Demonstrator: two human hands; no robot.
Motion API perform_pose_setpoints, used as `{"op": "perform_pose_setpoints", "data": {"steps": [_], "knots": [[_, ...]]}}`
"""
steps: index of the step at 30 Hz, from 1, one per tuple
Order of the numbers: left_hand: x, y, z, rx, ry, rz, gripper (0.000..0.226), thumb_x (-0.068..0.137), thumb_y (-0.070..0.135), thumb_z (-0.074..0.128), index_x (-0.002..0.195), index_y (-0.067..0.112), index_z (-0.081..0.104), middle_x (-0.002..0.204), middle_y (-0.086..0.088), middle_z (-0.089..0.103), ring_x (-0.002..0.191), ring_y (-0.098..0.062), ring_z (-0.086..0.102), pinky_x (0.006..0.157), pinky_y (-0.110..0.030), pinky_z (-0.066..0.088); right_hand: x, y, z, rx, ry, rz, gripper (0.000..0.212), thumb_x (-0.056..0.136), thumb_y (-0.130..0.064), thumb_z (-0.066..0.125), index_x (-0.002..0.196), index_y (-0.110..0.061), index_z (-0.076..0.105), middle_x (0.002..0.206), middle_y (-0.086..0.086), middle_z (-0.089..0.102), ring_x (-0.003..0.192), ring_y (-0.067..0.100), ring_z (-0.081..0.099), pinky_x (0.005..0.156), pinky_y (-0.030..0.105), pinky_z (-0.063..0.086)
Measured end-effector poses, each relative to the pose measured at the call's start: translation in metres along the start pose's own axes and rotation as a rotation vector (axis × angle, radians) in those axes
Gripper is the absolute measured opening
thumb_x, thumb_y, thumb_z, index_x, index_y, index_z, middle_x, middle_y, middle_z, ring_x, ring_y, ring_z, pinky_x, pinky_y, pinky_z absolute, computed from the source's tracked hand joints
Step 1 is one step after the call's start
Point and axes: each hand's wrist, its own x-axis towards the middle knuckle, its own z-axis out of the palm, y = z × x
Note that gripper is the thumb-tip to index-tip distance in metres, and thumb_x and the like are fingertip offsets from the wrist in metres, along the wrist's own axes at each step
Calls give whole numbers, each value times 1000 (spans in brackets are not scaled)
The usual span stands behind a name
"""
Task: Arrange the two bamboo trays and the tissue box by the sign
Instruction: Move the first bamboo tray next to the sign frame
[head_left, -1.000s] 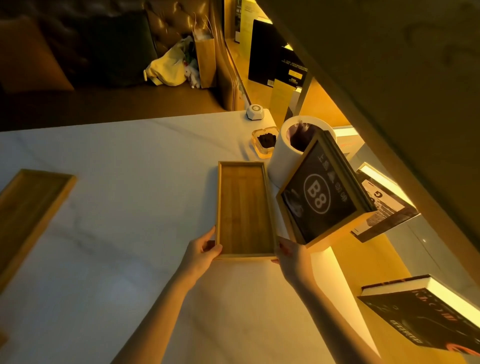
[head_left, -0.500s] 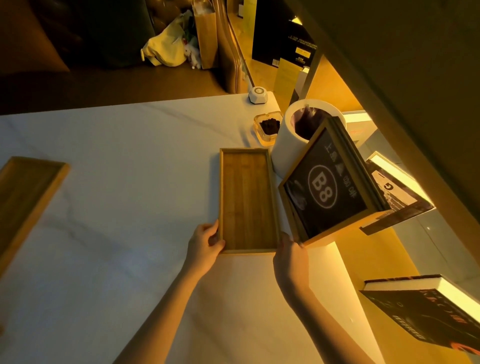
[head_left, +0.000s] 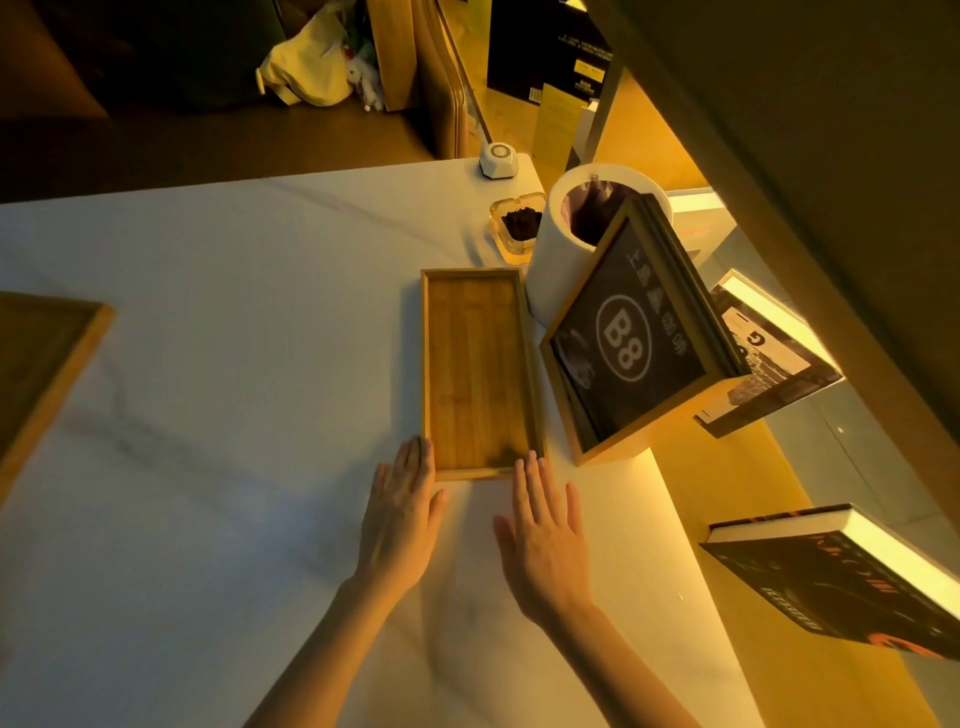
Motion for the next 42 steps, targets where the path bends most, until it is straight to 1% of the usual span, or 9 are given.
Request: {"op": "perform_pose_setpoints", "data": {"steps": [4,10,15,21,28,31,34,39,42], "knots": [[1,5,2,-30,15,-2,54,83,9,56,132,2,34,131,-21,52,120,-36,49,99,-54,31,2,2,-4,-6,1,21,58,94,-44,6,136,-11,29,143,7,29,131,25,32,105,44,28],[-3,11,7,-77,20,-6,51,87,27,26,131,4,35,131,-19,53,120,-33,50,99,-50,33,2,14,-6,-17,-27,2,61,94,-43,6,137,-10,33,145,8,33,133,26,29,104,42,26],[-4,18,9,-118,33,-9,47,88,23,35,131,4,35,131,-20,52,120,-34,49,100,-47,29,3,21,-10,-17,-53,8,62,94,-43,4,137,-10,35,143,10,42,132,26,30,103,41,26],[-5,23,6,-185,15,-34,45,89,21,45,130,4,39,131,-21,52,120,-36,49,94,-53,46,3,27,-12,-19,-69,13,62,94,-43,5,136,-10,37,141,11,44,131,26,30,102,40,28],[-5,26,2,-214,13,-31,45,88,19,47,130,5,38,132,-20,52,122,-35,47,92,-55,48,3,28,-13,14,-67,17,63,94,-43,4,136,-10,36,142,11,43,131,27,30,102,40,30],[-5,26,1,-208,-30,-46,57,92,43,20,130,6,38,131,-18,53,121,-33,49,93,-53,48,2,28,-13,31,-66,17,62,94,-43,4,137,-10,35,143,10,39,131,27,30,102,40,31],[-5,24,2,-210,-41,-40,68,90,50,5,130,7,39,131,-18,53,122,-32,49,95,-51,46,2,28,-14,51,-69,19,62,94,-43,3,137,-10,35,143,10,35,130,28,30,101,41,31],[-4,20,2,-217,-41,-29,69,89,52,6,129,8,40,131,-15,53,123,-28,48,101,-43,36,1,24,-19,47,-101,44,62,94,-42,4,135,-9,37,140,13,45,129,28,32,99,39,31],[-4,21,-1,-230,-70,-38,51,92,38,25,131,7,37,134,-17,50,126,-30,45,103,-45,34,4,22,-24,27,-82,59,56,92,-38,18,129,-8,48,134,12,53,125,29,45,97,39,36]]}}
